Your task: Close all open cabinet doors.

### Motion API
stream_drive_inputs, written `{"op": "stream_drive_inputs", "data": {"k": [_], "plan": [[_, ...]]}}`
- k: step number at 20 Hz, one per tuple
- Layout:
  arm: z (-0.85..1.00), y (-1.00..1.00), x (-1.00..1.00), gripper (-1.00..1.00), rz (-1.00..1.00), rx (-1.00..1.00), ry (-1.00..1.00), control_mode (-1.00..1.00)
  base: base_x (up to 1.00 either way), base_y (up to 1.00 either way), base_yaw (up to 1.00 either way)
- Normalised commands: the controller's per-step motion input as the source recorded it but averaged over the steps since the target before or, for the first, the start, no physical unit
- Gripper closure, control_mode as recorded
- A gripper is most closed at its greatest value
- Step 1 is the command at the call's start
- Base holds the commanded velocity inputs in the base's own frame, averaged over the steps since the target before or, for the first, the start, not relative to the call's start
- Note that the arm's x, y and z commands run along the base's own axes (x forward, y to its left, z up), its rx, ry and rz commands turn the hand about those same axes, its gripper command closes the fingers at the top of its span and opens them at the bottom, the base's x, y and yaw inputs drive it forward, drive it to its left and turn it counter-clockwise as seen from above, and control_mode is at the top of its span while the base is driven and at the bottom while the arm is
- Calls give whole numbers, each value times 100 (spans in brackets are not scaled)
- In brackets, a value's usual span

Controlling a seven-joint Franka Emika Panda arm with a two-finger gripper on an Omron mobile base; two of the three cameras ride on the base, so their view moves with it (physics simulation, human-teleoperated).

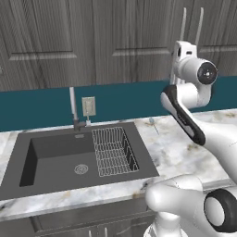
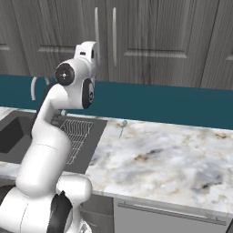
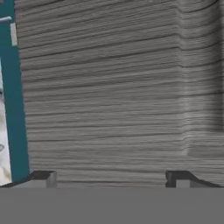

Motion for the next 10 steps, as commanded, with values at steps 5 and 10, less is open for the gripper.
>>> {"op": "stream_drive_inputs", "data": {"k": [5, 10], "plan": [[-40, 4, 100, -100, 9, 0, 11, -100, 0, 0, 0], [-34, 49, 93, -100, 1, -2, 11, -100, 0, 0, 0]]}}
